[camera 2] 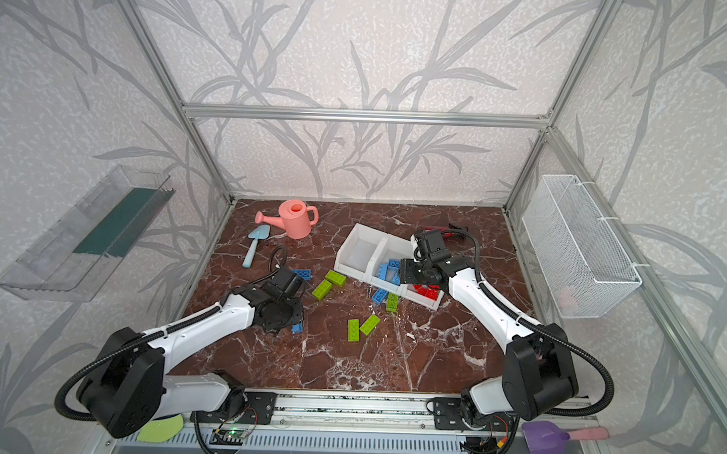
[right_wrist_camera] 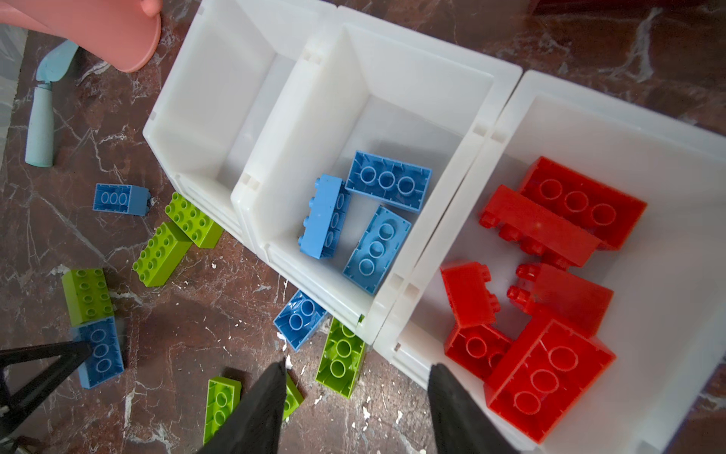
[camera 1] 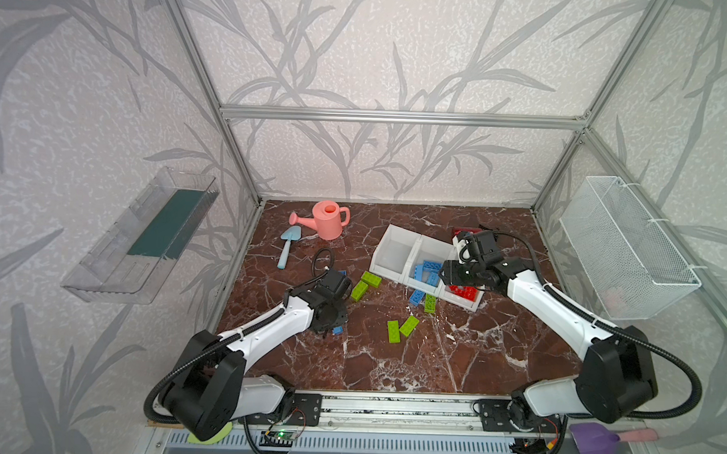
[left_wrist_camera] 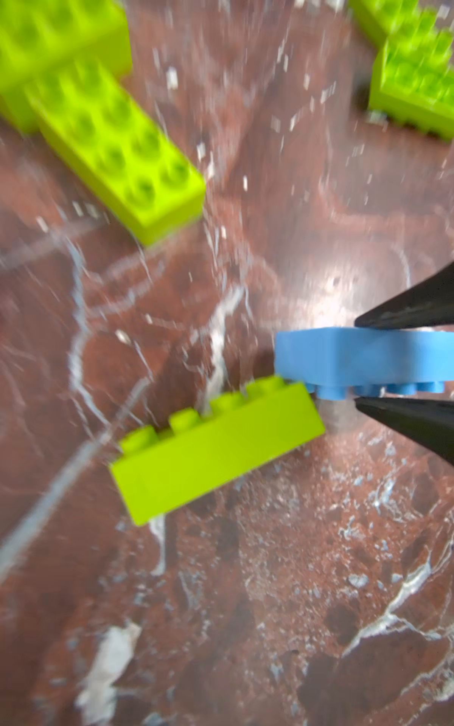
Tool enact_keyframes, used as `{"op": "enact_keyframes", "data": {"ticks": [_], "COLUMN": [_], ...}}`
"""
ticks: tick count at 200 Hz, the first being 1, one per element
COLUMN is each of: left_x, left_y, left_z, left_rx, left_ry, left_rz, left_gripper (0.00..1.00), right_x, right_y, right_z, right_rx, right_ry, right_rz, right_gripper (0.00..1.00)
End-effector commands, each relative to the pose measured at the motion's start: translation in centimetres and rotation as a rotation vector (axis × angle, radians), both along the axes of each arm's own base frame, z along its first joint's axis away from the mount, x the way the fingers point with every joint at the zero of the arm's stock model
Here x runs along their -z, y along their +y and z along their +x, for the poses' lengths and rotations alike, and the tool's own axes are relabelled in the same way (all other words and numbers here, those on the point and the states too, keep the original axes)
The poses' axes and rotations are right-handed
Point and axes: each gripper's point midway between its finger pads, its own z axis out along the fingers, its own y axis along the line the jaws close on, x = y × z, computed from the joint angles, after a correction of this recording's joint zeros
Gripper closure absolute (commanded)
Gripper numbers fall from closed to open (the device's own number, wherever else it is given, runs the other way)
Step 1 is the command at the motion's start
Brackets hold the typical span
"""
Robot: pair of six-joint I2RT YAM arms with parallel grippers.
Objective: Sort the legos into containers by color
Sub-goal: 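Grasp the blue brick beside a green brick with the left gripper while the right hovers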
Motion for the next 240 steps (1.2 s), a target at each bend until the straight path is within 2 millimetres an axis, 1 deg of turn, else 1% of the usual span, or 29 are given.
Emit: {"op": "enact_keyframes", "data": {"ticks": [1, 38, 68, 84, 98, 110, 119, 139, 146, 154, 174, 193, 221, 240], "left_x": [-2.7, -5.4, -7.2, -7.9, -8.0, -7.6, -7.1, -5.7, -5.2, -4.7, -3.1, -1.5, 0.4, 1.4], "left_y": [-0.5, -2.7, -4.8, -6.0, -6.1, -5.5, -4.8, -2.8, -2.2, -1.6, -0.7, -0.6, -0.8, -1.0], "left_z": [0.8, 2.3, 3.5, 4.0, 4.1, 3.7, 3.3, 1.9, 1.4, 0.9, 0.0, -0.4, -0.4, 0.0], "left_rx": [0.030, 0.084, 0.133, 0.160, 0.165, 0.151, 0.129, 0.069, 0.048, 0.032, 0.013, 0.016, 0.026, 0.026], "left_ry": [-0.056, -0.119, -0.150, -0.160, -0.147, -0.126, -0.112, -0.084, -0.075, -0.069, -0.043, -0.010, 0.027, 0.044], "left_rz": [0.004, -0.051, -0.059, -0.060, -0.039, -0.013, 0.010, 0.059, 0.073, 0.085, 0.102, 0.107, 0.121, 0.134], "left_gripper": [0.69, 0.70, 0.71, 0.72, 0.72, 0.69, 0.64, 0.43, 0.39, 0.36, 0.36, 0.38, 0.40, 0.43], "right_x": [-0.4, 0.0, -0.4, -0.5, -0.4, -0.4, -0.2, 0.2, 0.3, 0.5, 0.7, 0.8, 1.0, 1.2], "right_y": [-0.4, -1.0, -1.5, -1.7, -1.8, -1.7, -1.5, -1.1, -1.0, -0.8, -0.5, -0.4, -0.3, -0.3], "right_z": [-0.9, -2.5, -3.6, -4.0, -4.4, -4.7, -4.9, -5.0, -5.1, -5.1, -5.1, -5.1, -5.2, -5.2], "right_rx": [-0.008, 0.000, -0.002, -0.004, -0.011, -0.020, -0.026, -0.034, -0.037, -0.041, -0.051, -0.056, -0.058, -0.060], "right_ry": [-0.028, -0.038, -0.063, -0.074, -0.074, -0.073, -0.069, -0.059, -0.055, -0.052, -0.046, -0.040, -0.035, -0.025], "right_rz": [0.010, 0.028, 0.044, 0.044, 0.050, 0.063, 0.075, 0.100, 0.106, 0.112, 0.127, 0.131, 0.131, 0.130], "right_gripper": [0.41, 0.41, 0.41, 0.41, 0.41, 0.41, 0.40, 0.38, 0.38, 0.38, 0.38, 0.38, 0.38, 0.38]}}
